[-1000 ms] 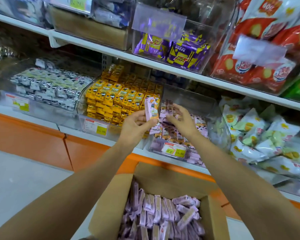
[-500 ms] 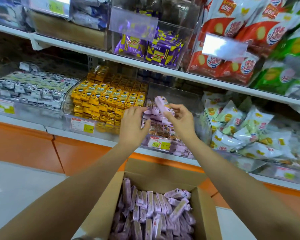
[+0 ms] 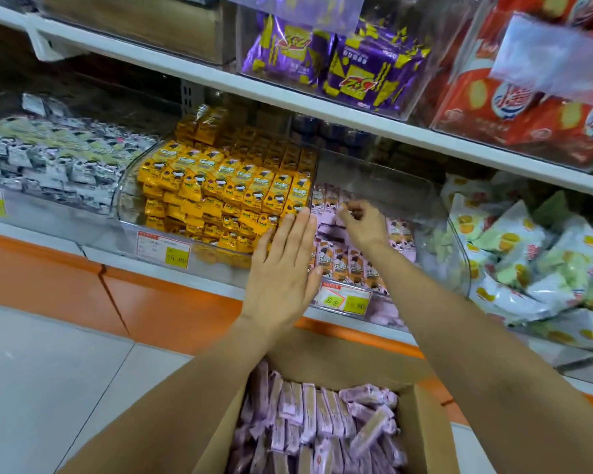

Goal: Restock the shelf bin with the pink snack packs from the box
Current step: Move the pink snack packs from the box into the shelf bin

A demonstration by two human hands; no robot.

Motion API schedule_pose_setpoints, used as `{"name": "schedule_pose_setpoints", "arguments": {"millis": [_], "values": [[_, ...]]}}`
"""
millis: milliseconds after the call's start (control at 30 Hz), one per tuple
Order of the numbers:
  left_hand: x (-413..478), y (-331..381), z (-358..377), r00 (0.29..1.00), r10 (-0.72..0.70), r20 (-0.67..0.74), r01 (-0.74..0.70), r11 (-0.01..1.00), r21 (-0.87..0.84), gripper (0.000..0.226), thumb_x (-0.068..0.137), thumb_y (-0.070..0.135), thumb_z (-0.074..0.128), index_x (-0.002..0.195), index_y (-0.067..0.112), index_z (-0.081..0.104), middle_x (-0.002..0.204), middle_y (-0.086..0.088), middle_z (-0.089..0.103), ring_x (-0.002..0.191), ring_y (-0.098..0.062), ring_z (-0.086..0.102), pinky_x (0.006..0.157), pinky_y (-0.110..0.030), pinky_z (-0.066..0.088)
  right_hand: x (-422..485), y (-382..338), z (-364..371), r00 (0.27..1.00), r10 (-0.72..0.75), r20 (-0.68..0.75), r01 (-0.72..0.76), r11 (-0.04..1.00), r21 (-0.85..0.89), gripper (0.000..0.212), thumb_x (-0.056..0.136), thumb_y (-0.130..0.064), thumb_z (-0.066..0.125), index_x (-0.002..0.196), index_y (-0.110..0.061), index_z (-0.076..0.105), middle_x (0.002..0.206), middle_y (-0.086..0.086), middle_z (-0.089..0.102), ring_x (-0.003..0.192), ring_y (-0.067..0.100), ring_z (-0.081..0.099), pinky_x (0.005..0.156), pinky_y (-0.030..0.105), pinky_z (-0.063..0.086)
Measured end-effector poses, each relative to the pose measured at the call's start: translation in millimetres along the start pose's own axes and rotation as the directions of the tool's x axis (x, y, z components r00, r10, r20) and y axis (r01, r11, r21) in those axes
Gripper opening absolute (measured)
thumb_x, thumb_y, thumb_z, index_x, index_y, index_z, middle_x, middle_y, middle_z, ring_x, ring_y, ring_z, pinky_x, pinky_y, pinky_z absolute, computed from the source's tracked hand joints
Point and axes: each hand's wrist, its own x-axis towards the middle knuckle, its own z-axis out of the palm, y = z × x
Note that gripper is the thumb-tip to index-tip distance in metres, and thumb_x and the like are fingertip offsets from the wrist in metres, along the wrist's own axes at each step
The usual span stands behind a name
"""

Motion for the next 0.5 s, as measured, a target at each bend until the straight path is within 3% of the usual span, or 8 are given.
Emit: {"name": "schedule_pose_setpoints", "arguments": {"millis": [100,200,300,400,500], "values": [[-1,0,-2,1.0,-0.007,0.029,0.007,1.0,-0.004,0.064,0.098,0.04,0.026,0.152,0.007,0.022,0.16,-0.009,0.019,0.147,-0.024,0.018,0.113,-0.043,0.025,-2,8,-9,0.994,-0.004,0.108,0.006,1.0,-0.018,0.049,0.089,-0.039,0.063,0.131,-0.014,0.056,0.124,0.012,0.061,0.115,0.027,0.057,0.101,0.038,0.045],[0,-1,-7,0.999,0.007,0.046,-0.005,1.0,-0.03,0.064,0.098,0.04,0.027,0.153,0.008,0.021,0.16,-0.008,0.018,0.148,-0.023,0.016,0.114,-0.043,0.024,-26,0,-21,0.998,-0.055,0.033,0.054,0.998,0.023,0.052,0.088,-0.033,0.063,0.135,-0.014,0.051,0.13,0.01,0.054,0.113,0.019,0.054,0.101,0.036,0.045],[-7,-3,-14,0.999,0.026,0.037,-0.022,0.995,-0.098,0.062,0.099,0.037,0.03,0.153,0.009,0.019,0.161,-0.009,0.015,0.149,-0.026,0.01,0.119,-0.045,0.014,-82,-25,-39,0.97,-0.205,-0.128,0.229,0.949,0.216,0.034,0.092,-0.02,0.059,0.125,-0.013,0.054,0.109,0.003,0.061,0.092,0.007,0.056,0.083,0.024,0.05],[-40,-5,-20,0.999,0.051,-0.005,-0.051,0.991,-0.122,0.06,0.095,0.031,0.039,0.149,0.007,0.029,0.154,-0.015,0.028,0.144,-0.032,0.022,0.117,-0.048,0.015,-154,-38,-56,0.936,-0.342,-0.085,0.349,0.868,0.355,0.019,0.096,-0.017,0.054,0.114,-0.017,0.058,0.084,-0.013,0.057,0.076,0.005,0.054,0.067,0.02,0.046],[-93,-5,-13,0.998,0.057,0.029,-0.053,0.99,-0.131,0.055,0.086,0.024,0.041,0.139,0.008,0.042,0.137,-0.016,0.042,0.127,-0.035,0.038,0.105,-0.047,0.027,-209,-17,-48,0.92,-0.393,0.006,0.357,0.843,0.402,0.012,0.095,-0.016,0.053,0.103,-0.021,0.06,0.074,-0.013,0.055,0.069,0.01,0.054,0.061,0.027,0.043]]}}
